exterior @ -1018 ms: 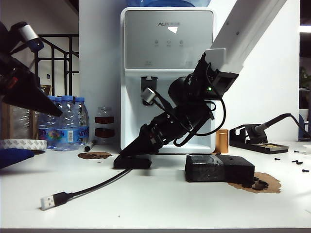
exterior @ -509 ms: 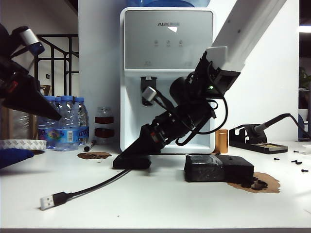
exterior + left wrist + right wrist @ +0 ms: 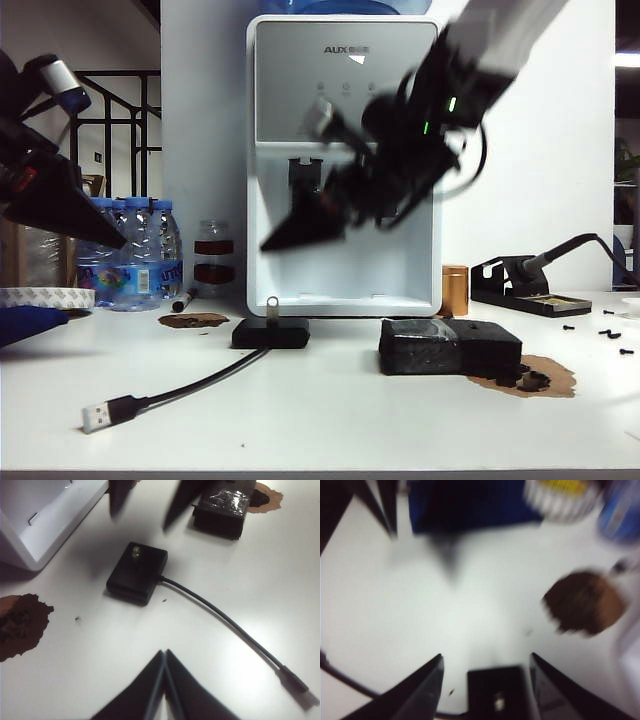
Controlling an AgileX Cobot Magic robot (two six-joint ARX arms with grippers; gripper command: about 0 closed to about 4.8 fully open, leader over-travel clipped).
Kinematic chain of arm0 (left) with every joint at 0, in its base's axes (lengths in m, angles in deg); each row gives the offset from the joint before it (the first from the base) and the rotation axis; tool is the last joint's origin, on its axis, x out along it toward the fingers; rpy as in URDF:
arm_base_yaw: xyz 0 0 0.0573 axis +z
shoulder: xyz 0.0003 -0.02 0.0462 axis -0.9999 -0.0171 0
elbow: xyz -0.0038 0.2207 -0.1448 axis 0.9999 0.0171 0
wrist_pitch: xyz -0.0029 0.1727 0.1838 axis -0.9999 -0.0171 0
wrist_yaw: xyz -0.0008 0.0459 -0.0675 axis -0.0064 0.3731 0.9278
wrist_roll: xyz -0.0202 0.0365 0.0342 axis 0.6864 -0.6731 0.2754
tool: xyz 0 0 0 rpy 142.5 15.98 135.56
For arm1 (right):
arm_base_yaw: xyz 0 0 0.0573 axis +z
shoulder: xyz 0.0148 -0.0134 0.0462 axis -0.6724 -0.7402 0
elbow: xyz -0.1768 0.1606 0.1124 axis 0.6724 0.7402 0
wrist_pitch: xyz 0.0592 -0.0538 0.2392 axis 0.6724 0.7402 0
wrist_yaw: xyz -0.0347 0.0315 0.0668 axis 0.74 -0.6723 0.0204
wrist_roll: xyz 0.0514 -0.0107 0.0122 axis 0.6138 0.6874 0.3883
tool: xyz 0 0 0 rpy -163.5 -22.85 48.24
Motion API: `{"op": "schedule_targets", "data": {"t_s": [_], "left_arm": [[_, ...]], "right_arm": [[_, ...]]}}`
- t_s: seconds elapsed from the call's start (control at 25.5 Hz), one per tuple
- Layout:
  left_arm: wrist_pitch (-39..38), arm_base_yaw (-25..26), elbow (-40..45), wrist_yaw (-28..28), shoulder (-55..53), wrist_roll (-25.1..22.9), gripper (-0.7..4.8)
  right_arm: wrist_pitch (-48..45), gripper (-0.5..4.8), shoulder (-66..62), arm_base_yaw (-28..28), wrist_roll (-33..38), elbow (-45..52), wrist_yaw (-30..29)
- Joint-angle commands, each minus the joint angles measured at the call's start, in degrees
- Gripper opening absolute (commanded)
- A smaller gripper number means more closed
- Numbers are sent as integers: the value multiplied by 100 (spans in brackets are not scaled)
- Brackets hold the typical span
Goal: Take the USB flash drive out of the black sponge and insert it into the slot on top of the black USB adpator box.
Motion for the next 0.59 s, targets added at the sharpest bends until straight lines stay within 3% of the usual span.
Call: {"op": "schedule_targets", "data": {"t_s": [0.04, 0.12, 0.2, 0.23, 0.59], "left_arm": [[46, -4, 11, 37, 4, -28, -4], [59, -4, 11, 39, 4, -28, -4], [85, -7, 11, 39, 4, -28, -4], [92, -7, 11, 39, 4, -28, -4], [90, -11, 11, 20, 4, -26, -4]], "right_arm": [[-20, 276, 374, -105, 289, -24, 643], [-11, 243, 498, -179, 708, -22, 1163], [42, 110, 535, -201, 876, -22, 1344], [170, 9, 581, -210, 944, -17, 1366], [485, -3, 708, -208, 1403, -15, 2734]]}}
